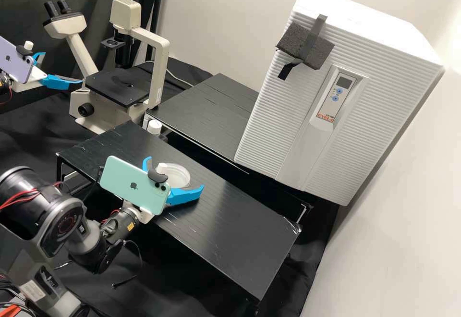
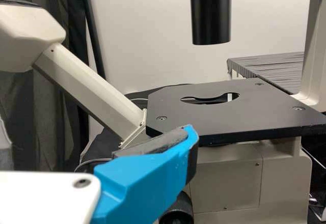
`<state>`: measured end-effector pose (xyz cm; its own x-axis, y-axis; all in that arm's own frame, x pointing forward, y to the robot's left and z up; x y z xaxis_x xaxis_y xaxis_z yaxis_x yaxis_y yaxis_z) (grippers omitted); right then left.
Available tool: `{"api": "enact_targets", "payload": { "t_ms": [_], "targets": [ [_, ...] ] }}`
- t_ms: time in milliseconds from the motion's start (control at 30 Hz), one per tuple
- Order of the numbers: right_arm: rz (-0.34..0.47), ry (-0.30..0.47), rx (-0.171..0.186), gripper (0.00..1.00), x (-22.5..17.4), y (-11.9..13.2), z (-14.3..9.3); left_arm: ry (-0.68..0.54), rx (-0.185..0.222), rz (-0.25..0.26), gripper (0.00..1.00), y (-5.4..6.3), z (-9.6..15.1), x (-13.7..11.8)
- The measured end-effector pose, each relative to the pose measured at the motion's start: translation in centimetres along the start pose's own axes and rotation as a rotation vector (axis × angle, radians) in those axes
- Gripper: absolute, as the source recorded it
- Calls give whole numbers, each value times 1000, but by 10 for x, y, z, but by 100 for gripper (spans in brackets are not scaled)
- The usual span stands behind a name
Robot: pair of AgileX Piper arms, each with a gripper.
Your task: Open the petri dish lid.
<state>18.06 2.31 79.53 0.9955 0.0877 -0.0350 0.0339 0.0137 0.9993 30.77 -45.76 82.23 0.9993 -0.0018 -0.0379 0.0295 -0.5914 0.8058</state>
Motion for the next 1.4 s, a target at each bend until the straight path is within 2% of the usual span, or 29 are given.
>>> {"api": "enact_targets", "payload": {
  "t_ms": [167, 200, 1400],
  "targets": [
    [-14, 15, -5, 100, 0, -2, -3, 0, 0, 0, 100, 0, 0, 0],
    [-14, 15, -5, 0, 0, -2, -3, 0, 0, 0, 100, 0, 0, 0],
    [-22, 9, -1, 0, 1, -5, -2, 0, 0, 0, 100, 0, 0, 0]
  ]
}}
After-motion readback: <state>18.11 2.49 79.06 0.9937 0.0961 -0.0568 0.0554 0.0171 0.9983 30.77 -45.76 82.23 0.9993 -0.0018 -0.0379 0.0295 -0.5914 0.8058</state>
